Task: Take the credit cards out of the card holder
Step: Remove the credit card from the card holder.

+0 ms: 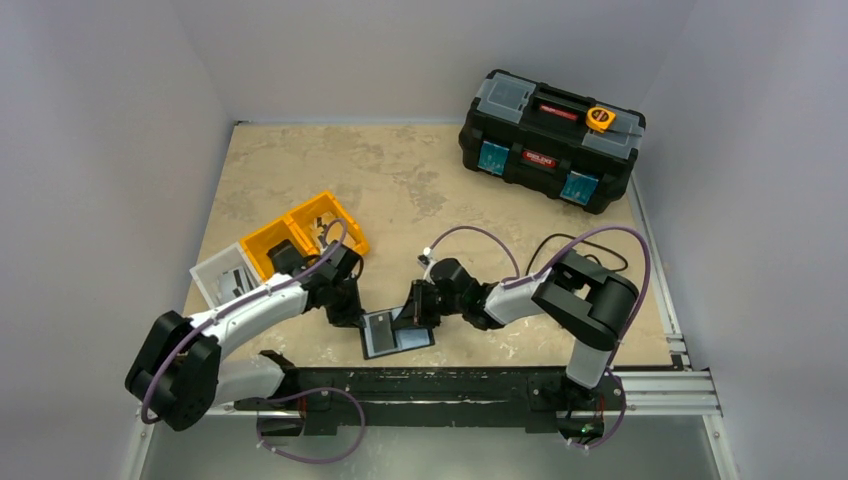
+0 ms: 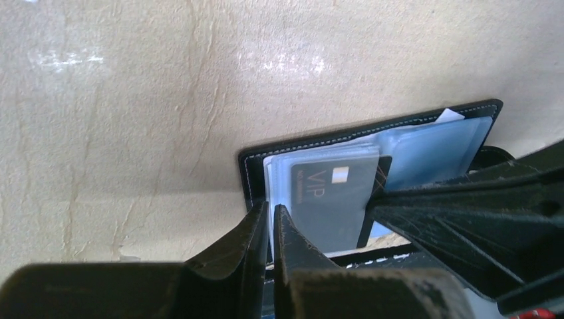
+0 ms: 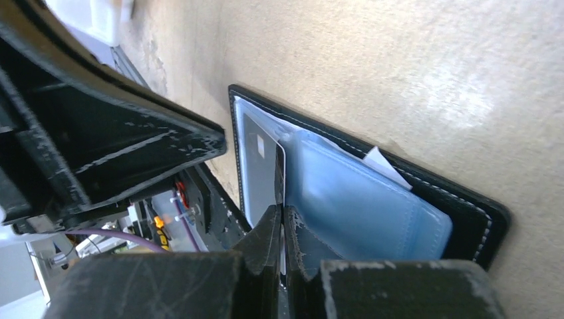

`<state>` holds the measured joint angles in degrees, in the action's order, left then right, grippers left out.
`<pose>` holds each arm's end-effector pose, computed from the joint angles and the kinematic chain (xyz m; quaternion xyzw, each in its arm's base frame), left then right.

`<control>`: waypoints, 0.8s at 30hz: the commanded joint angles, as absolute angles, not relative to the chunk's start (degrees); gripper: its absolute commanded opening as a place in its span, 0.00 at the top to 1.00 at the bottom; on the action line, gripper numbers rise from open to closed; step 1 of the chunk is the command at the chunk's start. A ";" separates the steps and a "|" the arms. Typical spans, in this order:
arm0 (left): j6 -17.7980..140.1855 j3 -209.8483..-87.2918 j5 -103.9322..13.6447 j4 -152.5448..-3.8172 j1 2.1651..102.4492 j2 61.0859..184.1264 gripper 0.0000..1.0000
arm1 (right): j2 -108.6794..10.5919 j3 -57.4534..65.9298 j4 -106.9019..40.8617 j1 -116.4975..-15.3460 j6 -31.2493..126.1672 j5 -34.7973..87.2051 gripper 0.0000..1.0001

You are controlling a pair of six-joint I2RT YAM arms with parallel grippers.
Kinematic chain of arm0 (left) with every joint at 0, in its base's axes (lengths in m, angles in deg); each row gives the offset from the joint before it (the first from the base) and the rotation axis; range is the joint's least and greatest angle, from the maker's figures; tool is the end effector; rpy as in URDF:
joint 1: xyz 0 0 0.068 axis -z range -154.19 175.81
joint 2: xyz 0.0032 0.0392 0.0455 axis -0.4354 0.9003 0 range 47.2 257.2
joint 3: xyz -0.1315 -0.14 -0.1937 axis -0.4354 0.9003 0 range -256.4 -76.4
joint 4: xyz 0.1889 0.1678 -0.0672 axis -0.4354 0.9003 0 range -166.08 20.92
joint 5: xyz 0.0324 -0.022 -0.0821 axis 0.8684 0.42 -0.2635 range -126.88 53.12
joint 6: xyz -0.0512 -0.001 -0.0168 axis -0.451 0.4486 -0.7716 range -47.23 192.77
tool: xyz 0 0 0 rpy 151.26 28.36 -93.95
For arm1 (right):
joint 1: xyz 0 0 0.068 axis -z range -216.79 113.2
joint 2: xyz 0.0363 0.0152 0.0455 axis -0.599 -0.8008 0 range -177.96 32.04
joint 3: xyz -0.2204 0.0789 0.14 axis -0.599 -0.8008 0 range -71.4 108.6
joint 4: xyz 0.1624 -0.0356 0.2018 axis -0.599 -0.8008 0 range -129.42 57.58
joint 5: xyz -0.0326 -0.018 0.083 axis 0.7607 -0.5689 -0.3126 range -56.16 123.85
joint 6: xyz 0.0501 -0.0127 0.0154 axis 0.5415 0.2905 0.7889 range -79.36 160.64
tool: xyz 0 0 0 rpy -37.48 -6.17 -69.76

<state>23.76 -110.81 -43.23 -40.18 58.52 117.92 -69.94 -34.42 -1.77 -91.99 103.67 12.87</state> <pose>0.1655 -0.1109 0.1617 -0.1314 0.9777 -0.1424 0.0810 0.1730 0.2710 0.1145 -0.0254 0.8734 0.4765 0.0975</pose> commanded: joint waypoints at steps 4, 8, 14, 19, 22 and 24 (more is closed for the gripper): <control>24.31 -108.49 -43.56 -39.98 58.66 111.59 0.93 | -68.84 -36.49 -1.33 -92.14 104.89 15.90 1.00; 23.42 -106.98 -46.45 -44.00 58.65 111.29 0.94 | -68.77 -36.16 -1.91 -92.17 104.48 15.93 1.00; 21.89 -105.25 -48.56 -49.35 58.70 113.45 0.99 | -68.74 -35.88 -2.47 -92.17 104.21 15.96 1.00; 21.40 -104.58 -47.84 -50.67 58.69 117.91 1.00 | -68.18 -35.83 -3.41 -92.17 103.80 16.06 1.00; 20.80 -104.98 -45.43 -48.53 58.65 120.36 1.00 | -67.65 -36.01 -3.90 -92.17 103.75 16.05 1.00; 20.26 -105.05 -43.35 -46.68 58.69 121.19 1.00 | -67.14 -36.18 -4.51 -92.12 103.67 16.22 1.00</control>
<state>21.84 -106.16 -48.15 -47.59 58.43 117.70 -69.41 -35.76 -2.45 -91.97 104.65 13.90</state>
